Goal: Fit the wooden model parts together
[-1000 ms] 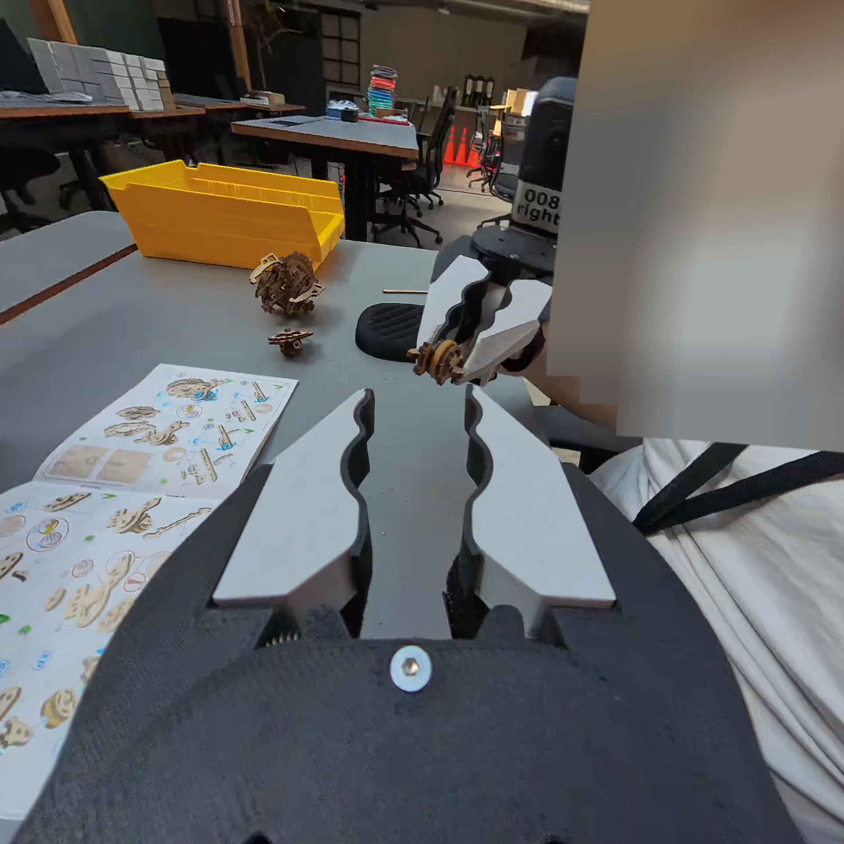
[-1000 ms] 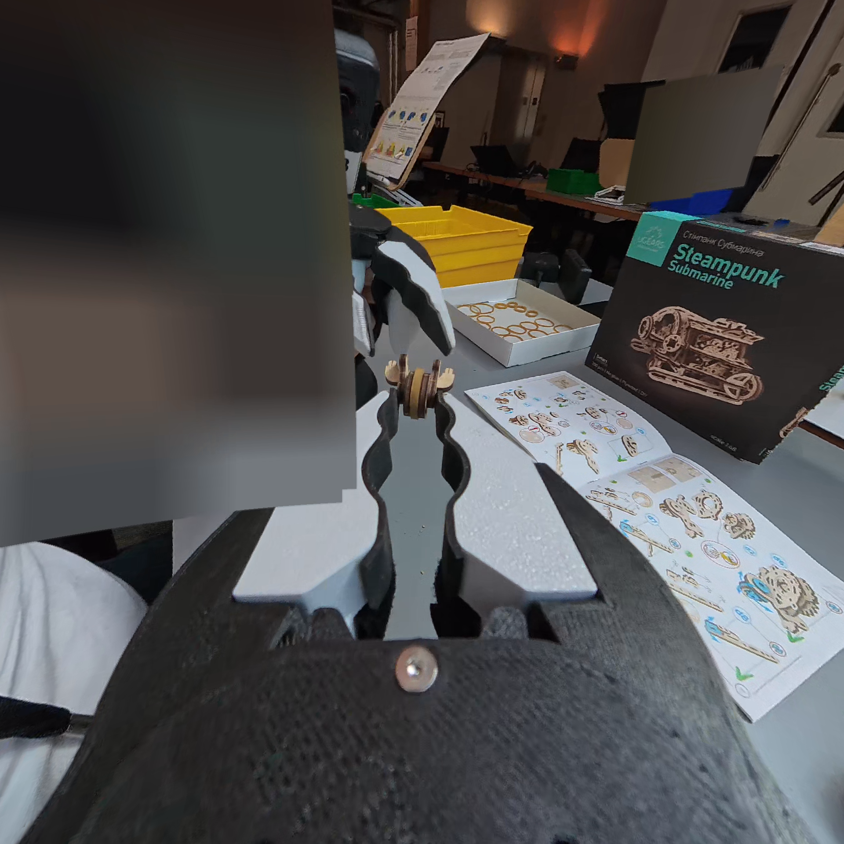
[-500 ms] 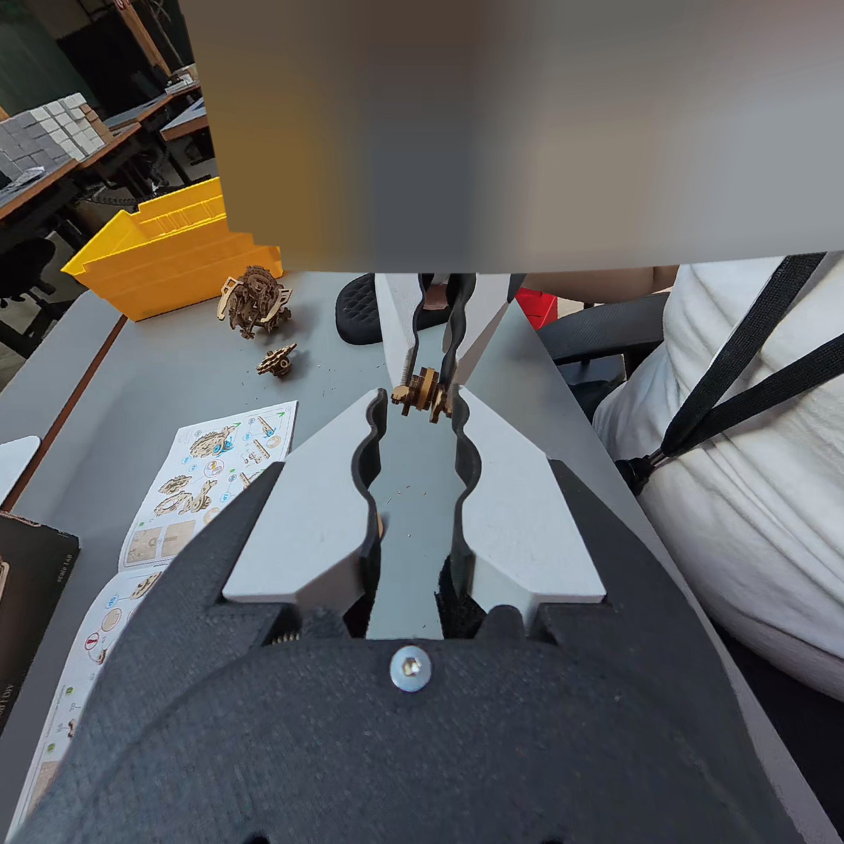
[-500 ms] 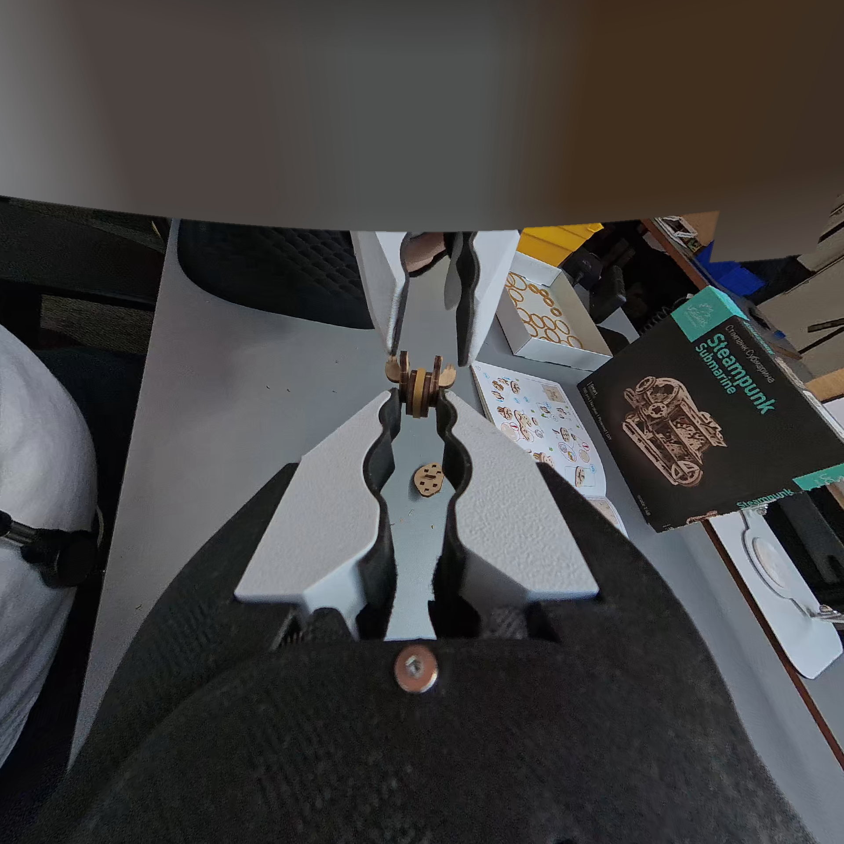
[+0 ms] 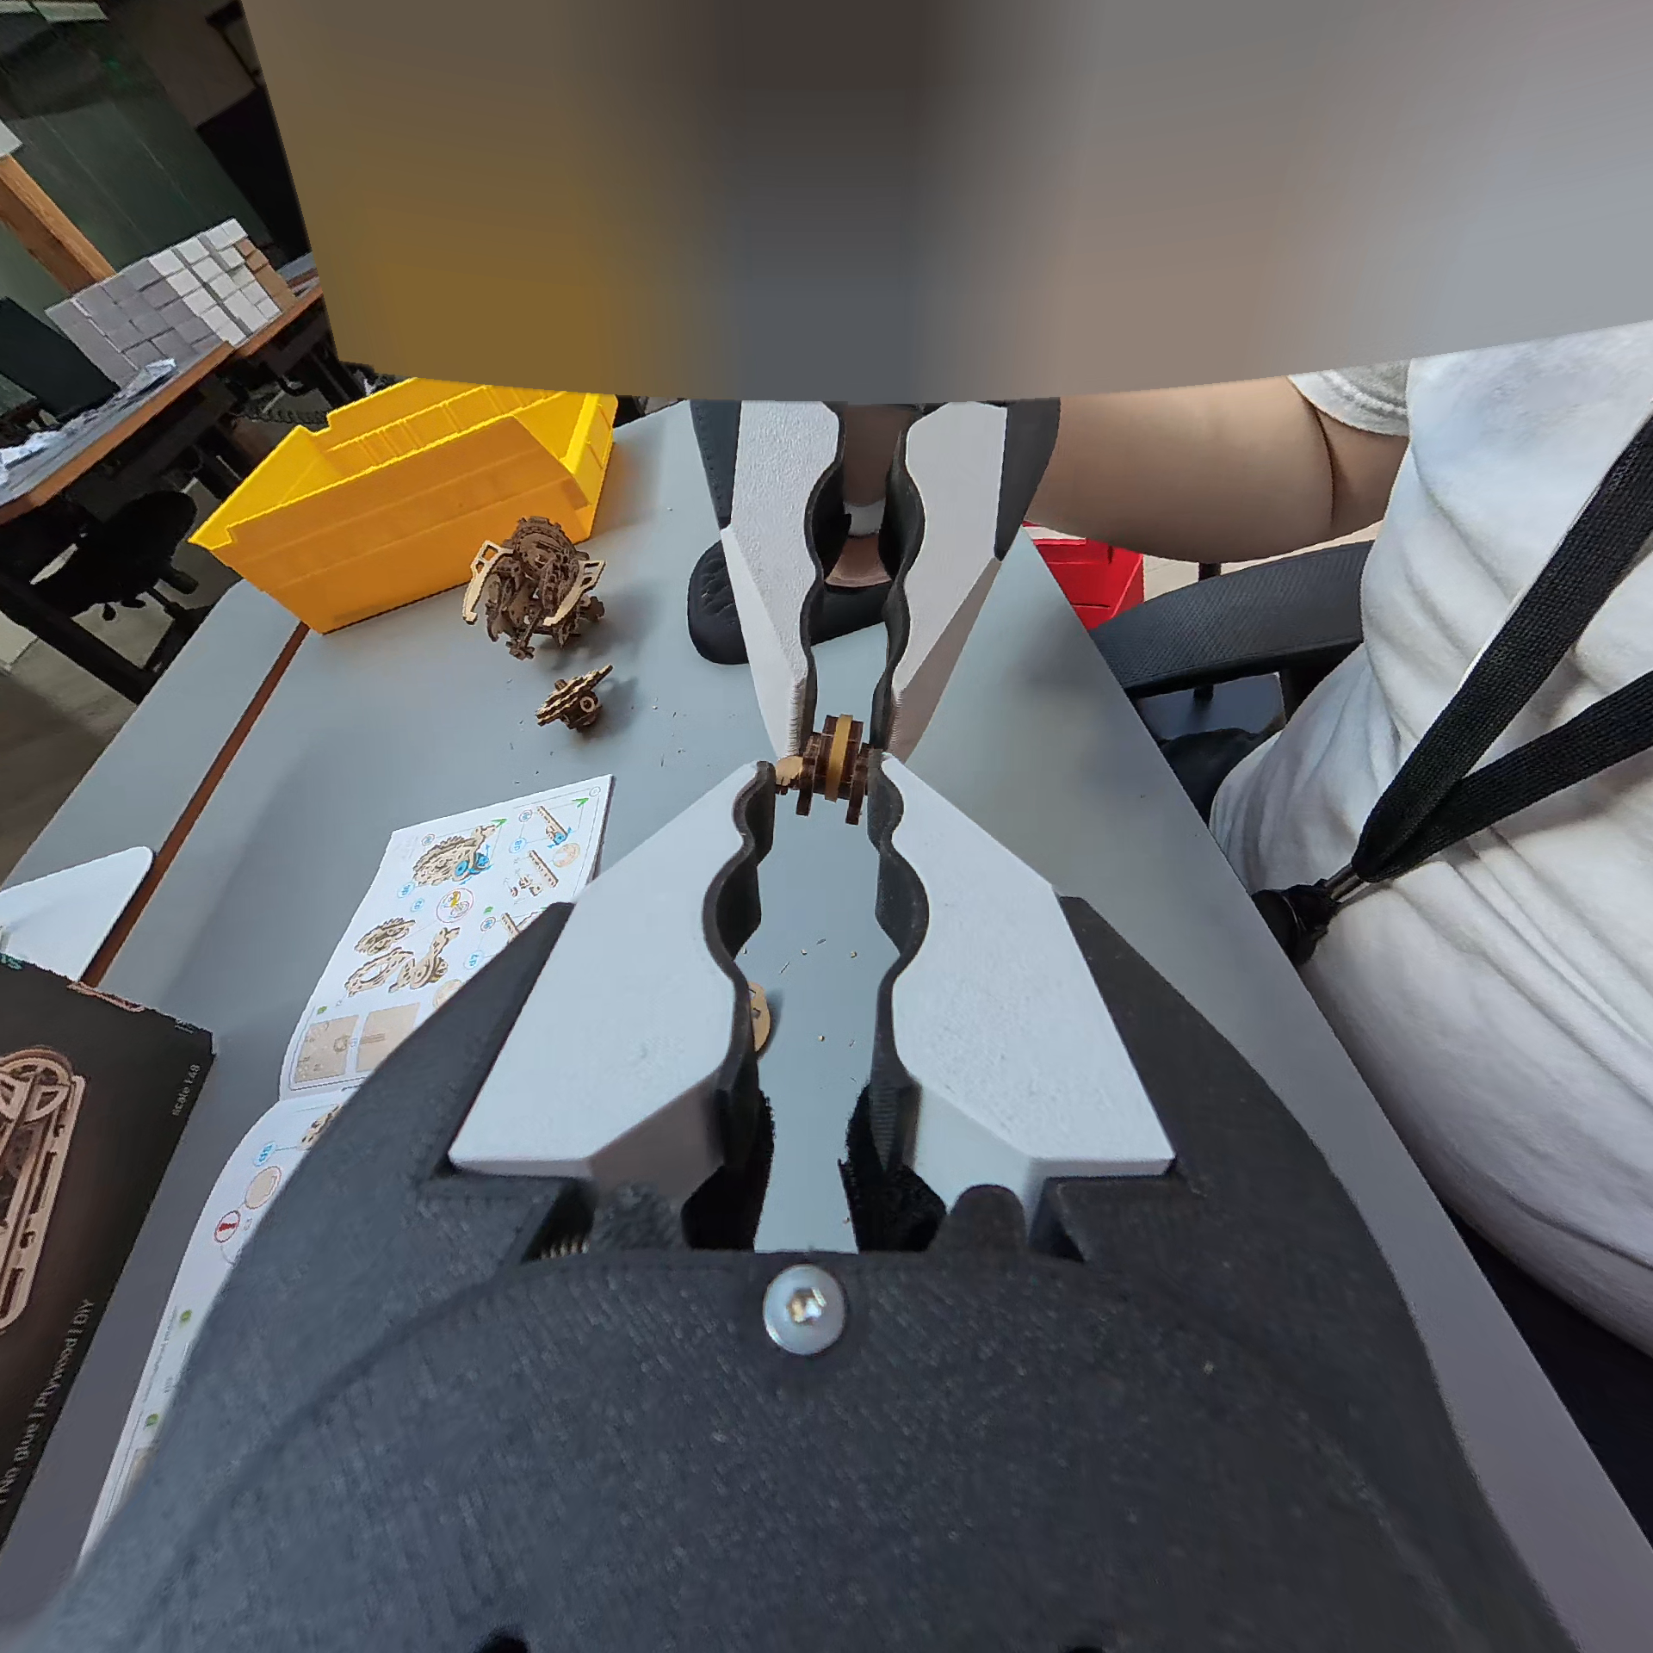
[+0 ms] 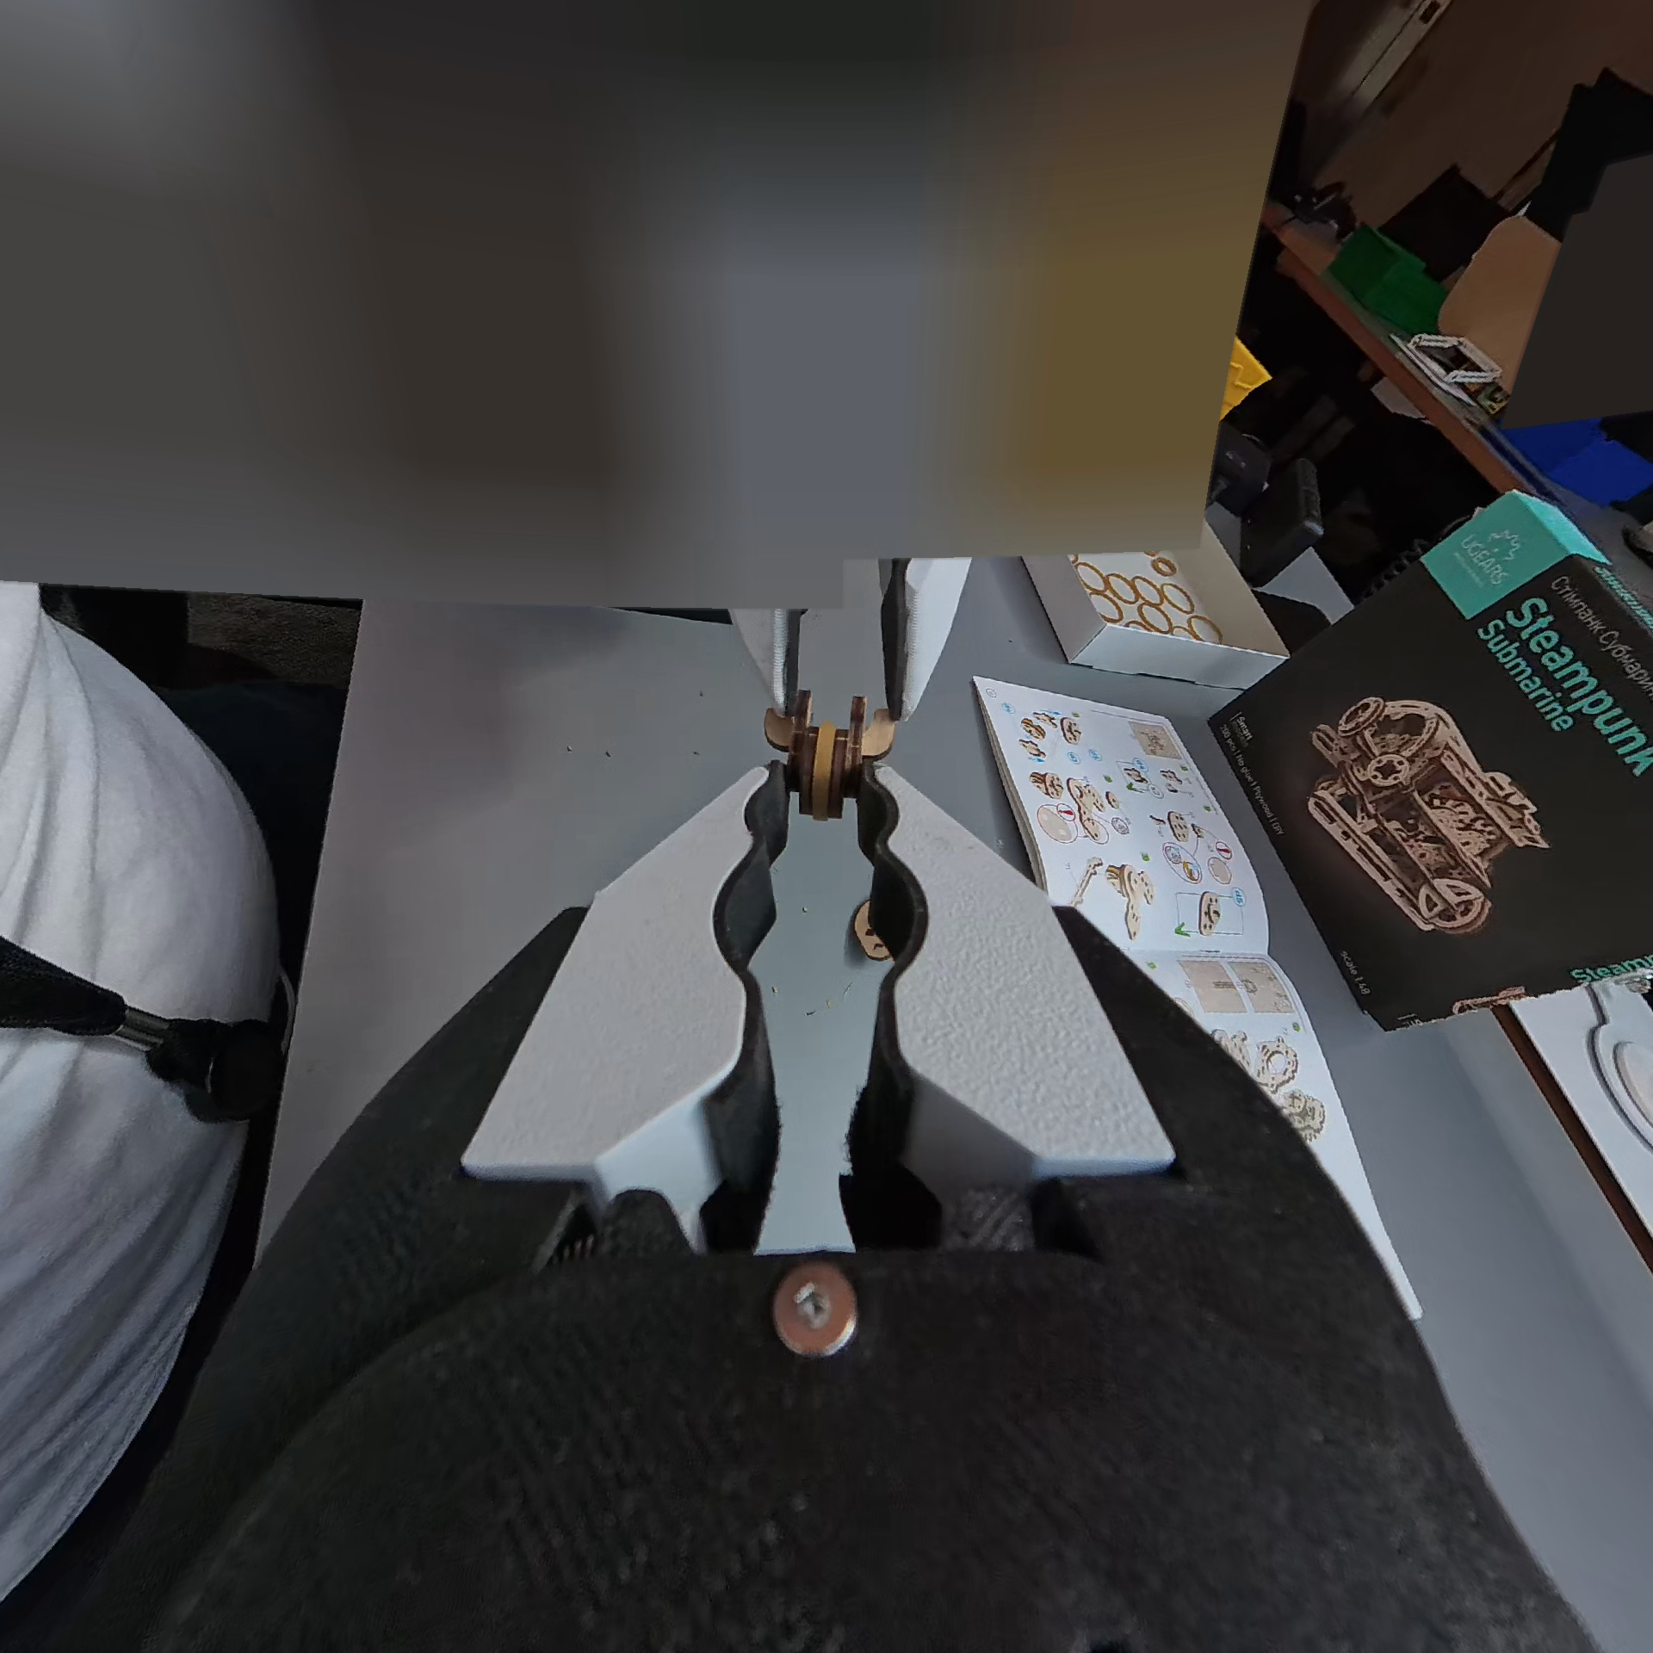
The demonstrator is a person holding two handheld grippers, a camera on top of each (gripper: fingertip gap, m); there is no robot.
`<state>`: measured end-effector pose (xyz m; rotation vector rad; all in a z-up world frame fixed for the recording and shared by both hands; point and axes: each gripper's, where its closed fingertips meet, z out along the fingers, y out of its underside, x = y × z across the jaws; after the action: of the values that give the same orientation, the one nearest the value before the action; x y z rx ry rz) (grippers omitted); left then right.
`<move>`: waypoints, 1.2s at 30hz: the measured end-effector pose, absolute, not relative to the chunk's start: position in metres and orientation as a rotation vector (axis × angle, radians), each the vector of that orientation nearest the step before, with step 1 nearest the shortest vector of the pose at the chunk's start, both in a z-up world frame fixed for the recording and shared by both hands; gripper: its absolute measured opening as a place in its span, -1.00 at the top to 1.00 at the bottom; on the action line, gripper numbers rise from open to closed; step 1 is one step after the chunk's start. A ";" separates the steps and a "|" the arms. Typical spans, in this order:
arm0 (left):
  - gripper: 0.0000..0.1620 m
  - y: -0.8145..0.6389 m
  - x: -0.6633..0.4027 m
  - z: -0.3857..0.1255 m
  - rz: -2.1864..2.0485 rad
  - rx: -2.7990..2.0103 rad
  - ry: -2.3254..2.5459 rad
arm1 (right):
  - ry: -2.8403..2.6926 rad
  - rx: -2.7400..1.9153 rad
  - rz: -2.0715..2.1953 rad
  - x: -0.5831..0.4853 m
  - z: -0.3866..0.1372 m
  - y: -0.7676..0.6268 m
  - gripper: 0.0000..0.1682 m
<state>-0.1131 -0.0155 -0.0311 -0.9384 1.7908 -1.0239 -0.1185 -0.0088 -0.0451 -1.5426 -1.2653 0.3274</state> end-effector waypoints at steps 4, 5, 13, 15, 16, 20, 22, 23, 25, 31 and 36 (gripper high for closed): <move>0.76 -0.013 -0.113 -0.041 -0.963 -0.959 1.796 | -1.264 -1.611 0.376 -0.119 -0.053 -0.007 0.83; 0.75 -0.013 -0.113 -0.043 -0.960 -0.968 1.801 | -1.265 -1.630 0.395 -0.120 -0.055 -0.008 0.83; 0.77 -0.012 -0.115 -0.040 -1.041 -1.008 1.755 | -1.211 -1.621 0.530 -0.123 -0.051 -0.009 0.82; 0.77 -0.012 -0.115 -0.043 -1.039 -1.014 1.753 | -1.225 -1.625 0.525 -0.122 -0.054 -0.008 0.82; 0.77 -0.012 -0.114 -0.044 -1.043 -1.019 1.751 | -1.228 -1.627 0.531 -0.122 -0.055 -0.008 0.82; 0.77 -0.011 -0.115 -0.044 -1.076 -1.032 1.734 | -1.220 -1.633 0.583 -0.123 -0.055 -0.008 0.82; 0.77 -0.011 -0.115 -0.044 -1.089 -1.038 1.725 | -1.218 -1.634 0.603 -0.123 -0.056 -0.008 0.82; 0.77 -0.010 -0.115 -0.044 -1.094 -1.041 1.722 | -1.221 -1.634 0.607 -0.123 -0.057 -0.008 0.82; 0.77 -0.010 -0.115 -0.045 -1.105 -1.047 1.713 | -1.219 -1.632 0.620 -0.122 -0.058 -0.007 0.83; 0.77 -0.010 -0.116 -0.051 -1.127 -1.076 1.695 | -1.222 -1.661 0.640 -0.123 -0.064 -0.008 0.83; 0.77 -0.010 -0.118 -0.050 -1.170 -1.103 1.657 | -1.211 -1.684 0.674 -0.125 -0.063 -0.008 0.82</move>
<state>-0.1177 -0.0096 -0.0500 -1.1028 1.6567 -1.1696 -0.1250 -0.0084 -0.0629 -1.6836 -1.2110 0.6744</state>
